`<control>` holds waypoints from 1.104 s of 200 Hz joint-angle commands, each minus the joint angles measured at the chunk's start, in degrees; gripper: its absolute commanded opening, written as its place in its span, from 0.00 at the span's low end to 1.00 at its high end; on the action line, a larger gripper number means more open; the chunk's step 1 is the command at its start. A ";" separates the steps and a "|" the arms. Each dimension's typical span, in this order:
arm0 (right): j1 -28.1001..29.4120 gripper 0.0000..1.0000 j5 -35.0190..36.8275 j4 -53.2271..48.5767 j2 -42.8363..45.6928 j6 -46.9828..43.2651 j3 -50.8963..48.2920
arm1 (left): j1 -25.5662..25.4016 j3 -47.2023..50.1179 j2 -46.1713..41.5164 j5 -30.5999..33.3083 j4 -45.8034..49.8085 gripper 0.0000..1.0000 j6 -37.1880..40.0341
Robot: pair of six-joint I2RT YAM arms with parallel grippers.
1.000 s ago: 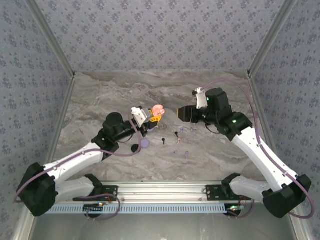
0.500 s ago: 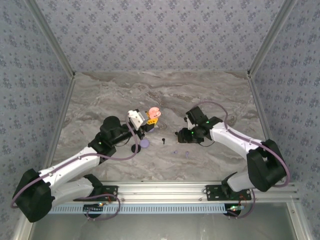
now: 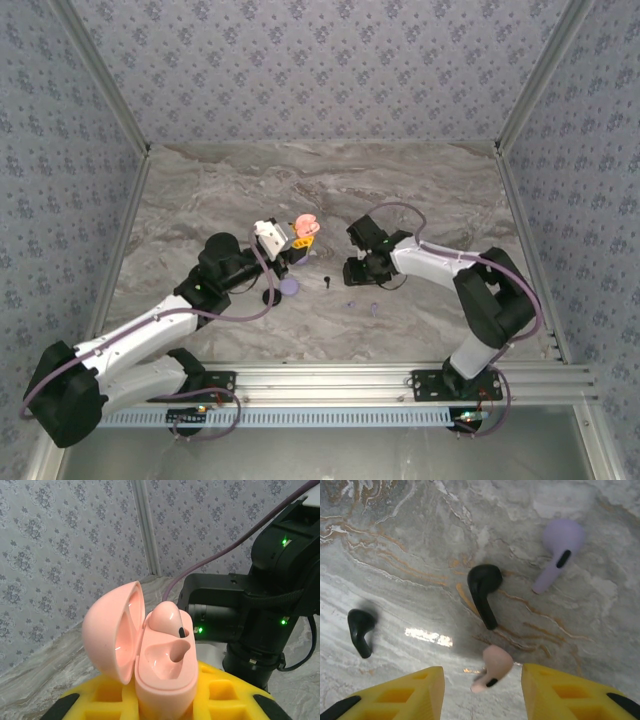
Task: Insert the wireless bluetooth earbuds into the charging case
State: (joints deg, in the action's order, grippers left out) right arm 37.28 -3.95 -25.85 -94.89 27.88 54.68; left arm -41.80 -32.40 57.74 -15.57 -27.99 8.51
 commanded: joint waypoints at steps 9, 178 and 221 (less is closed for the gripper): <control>1.04 0.45 3.73 -1.34 -2.25 0.67 2.13 | -0.43 0.41 -1.66 0.71 0.03 0.07 0.58; 2.62 0.22 7.51 -2.29 -1.47 -1.34 2.07 | -0.45 0.75 -2.23 1.25 1.31 0.07 0.15; 2.58 0.22 7.95 -0.65 11.52 -7.67 0.36 | -0.40 0.36 -0.70 -0.19 0.72 0.07 -1.81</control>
State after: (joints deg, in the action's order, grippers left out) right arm 39.53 2.90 -27.64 -92.18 24.97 55.46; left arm -41.80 -31.86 56.99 -14.96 -26.70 8.25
